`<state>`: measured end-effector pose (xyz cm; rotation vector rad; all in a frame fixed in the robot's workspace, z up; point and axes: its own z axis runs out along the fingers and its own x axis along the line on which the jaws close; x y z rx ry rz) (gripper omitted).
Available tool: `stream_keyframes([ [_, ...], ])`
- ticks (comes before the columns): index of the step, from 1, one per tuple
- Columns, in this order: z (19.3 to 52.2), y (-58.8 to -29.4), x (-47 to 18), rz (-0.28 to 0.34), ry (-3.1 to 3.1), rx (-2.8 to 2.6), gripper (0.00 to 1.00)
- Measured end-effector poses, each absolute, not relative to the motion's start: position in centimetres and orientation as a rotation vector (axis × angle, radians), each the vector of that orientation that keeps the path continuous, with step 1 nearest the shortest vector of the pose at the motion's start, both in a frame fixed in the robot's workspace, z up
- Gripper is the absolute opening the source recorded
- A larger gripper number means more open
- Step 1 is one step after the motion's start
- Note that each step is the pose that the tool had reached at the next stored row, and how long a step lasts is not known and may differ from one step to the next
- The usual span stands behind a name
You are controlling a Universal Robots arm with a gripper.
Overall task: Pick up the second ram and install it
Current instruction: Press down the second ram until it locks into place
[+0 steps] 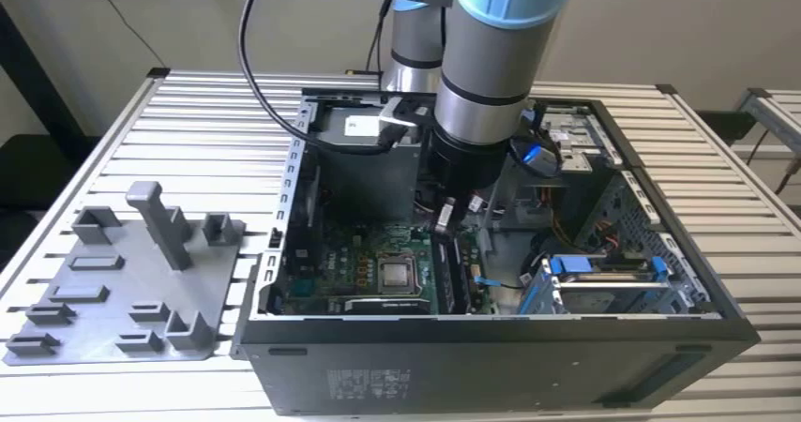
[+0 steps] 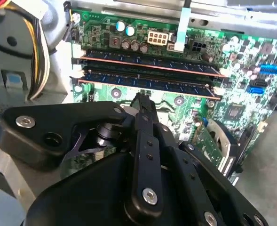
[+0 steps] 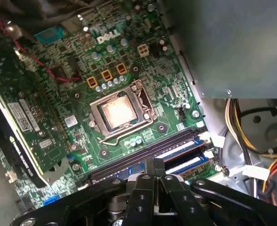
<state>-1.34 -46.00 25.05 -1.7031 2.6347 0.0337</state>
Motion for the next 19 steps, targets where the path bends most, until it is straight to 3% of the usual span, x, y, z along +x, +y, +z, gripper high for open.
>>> stream_keyframes([
  [19,24.82,-46.0,-1.34,0.034,2.306,-2.132,0.11],
])
